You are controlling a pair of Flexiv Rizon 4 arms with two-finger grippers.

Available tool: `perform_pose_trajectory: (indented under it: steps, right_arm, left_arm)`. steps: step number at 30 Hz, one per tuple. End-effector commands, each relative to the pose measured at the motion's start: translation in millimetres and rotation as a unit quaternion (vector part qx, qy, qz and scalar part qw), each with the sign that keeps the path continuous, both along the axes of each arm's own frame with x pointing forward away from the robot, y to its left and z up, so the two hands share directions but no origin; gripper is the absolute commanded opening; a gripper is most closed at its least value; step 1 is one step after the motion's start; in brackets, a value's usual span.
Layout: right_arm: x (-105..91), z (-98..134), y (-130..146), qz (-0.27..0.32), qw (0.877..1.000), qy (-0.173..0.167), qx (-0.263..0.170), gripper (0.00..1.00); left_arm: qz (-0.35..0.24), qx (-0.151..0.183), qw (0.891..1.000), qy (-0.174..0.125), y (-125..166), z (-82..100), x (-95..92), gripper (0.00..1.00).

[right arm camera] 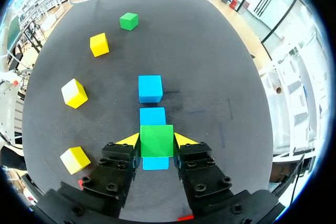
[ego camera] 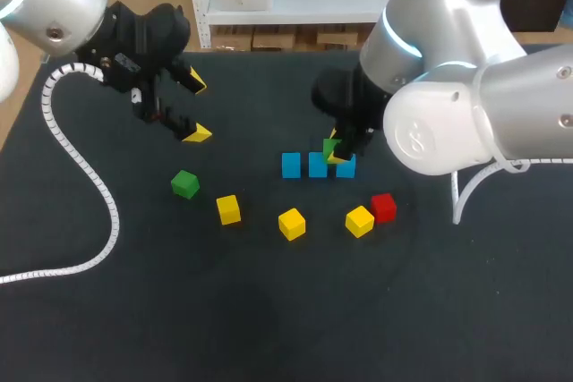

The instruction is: Place the blue cubes, place green cubes on the blue cubes, place the yellow cubes on the green cubes, then place the red cubes on the yellow cubes, and place purple cube on the red cubes.

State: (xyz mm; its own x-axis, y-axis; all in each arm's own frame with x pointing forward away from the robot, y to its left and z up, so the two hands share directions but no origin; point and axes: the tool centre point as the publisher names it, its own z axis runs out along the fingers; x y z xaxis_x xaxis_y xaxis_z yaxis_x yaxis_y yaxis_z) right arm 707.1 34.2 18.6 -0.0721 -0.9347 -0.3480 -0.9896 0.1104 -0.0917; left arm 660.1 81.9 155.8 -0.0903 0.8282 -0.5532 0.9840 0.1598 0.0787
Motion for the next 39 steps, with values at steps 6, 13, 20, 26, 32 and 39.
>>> perform_pose_trajectory:
  steps: [6, 13, 20, 26, 32, 39]
  right_arm:
    - [2.0, -0.1, 0.1, 0.001, 1.0, 0.003, 0.001, 0.22]
    - [2.3, -0.3, -0.1, 0.001, 1.0, 0.004, 0.002, 0.23]
    - [1.5, -1.9, -1.3, -0.001, 1.0, 0.008, 0.009, 0.31]
    - [1.6, -1.6, -2.3, -0.002, 1.0, 0.008, 0.009, 0.31]
    - [1.5, -1.3, -2.3, -0.001, 1.0, 0.007, 0.008, 0.32]
    - [1.2, 0.0, -2.9, 0.0, 1.0, 0.006, 0.008, 0.44]
  left_arm:
    - [-0.001, -0.001, 1.0, 0.0, 0.5, -0.3, 1.0, 1.0]
    - [-0.001, -0.001, 1.0, 0.0, 0.5, -0.3, 1.0, 1.0]
    - [-0.001, -0.001, 1.0, 0.0, 0.5, -0.3, 1.0, 1.0]
    - [-0.001, -0.001, 1.0, 0.0, 0.5, -0.3, 1.0, 1.0]
    - [-0.001, -0.001, 1.0, 0.0, 0.5, -0.3, 1.0, 1.0]
    - [-0.001, -0.001, 1.0, 0.0, 0.5, -0.3, 1.0, 1.0]
